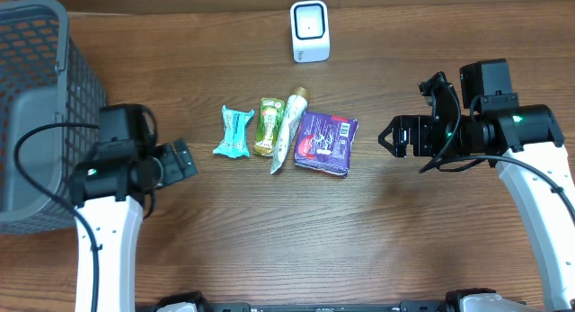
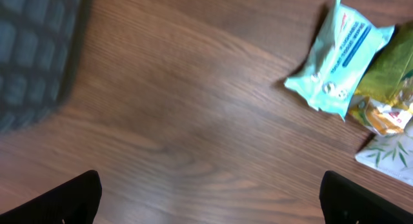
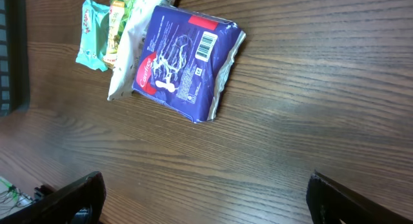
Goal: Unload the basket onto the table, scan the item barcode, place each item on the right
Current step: 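Retract left gripper beside the basket and hold it there, then reach right gripper to the purple packet and grasp it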
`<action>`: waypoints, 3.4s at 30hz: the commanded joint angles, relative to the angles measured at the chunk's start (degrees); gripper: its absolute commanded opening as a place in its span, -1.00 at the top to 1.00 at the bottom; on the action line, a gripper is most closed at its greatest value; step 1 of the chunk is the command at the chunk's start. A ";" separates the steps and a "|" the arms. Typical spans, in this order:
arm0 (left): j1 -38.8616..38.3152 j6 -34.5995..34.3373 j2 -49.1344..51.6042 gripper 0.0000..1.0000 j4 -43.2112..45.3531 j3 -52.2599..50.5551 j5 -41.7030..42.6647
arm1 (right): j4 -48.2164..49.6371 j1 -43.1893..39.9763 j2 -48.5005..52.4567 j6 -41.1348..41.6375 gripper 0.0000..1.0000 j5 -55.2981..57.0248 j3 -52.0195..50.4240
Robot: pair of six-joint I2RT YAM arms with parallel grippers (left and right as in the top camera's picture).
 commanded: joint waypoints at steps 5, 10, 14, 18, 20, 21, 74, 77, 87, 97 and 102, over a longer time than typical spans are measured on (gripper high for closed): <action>2.36 12.28 -1.49 -0.98 0.98 0.07 3.89 | -0.13 0.48 -0.15 -0.26 -1.00 0.11 0.94; 2.34 13.14 -3.34 -0.96 -2.95 3.98 3.93 | -0.28 0.48 -0.15 -0.28 -1.00 0.13 0.94; 2.56 14.51 -5.62 -0.88 -5.16 7.67 2.16 | -0.52 0.48 -0.15 -0.28 -1.00 0.13 0.94; 4.48 9.42 -7.67 -0.91 -6.27 7.93 -4.31 | -0.68 0.48 -0.15 -0.28 -1.00 0.13 0.94; 5.92 8.46 -7.78 -0.91 -6.78 7.93 -5.88 | -0.61 0.48 -0.15 -0.28 -1.00 0.13 0.94; 6.62 7.98 -7.78 -0.91 -7.13 7.93 -6.49 | -0.59 0.48 -0.15 -0.31 -1.00 0.13 0.94; 16.57 2.99 -7.67 -0.99 -4.22 7.93 -15.39 | 0.42 0.48 -0.15 -3.28 -1.00 0.11 -1.33; 16.94 1.36 -7.67 -1.00 -3.54 7.93 -15.19 | 0.42 0.48 -0.15 -3.28 -1.00 0.11 -1.33; 13.44 8.70 -7.67 -0.99 0.39 7.93 14.95 | 1.79 0.48 -0.15 -3.23 -1.00 -3.10 -1.31; 4.24 14.29 -5.75 -1.00 4.33 7.91 18.97 | 5.84 0.96 1.53 6.08 -1.00 -6.84 -1.33; 3.67 16.20 -1.09 -1.00 4.94 7.91 19.50 | 6.05 1.01 6.95 9.33 -0.92 -8.63 -1.33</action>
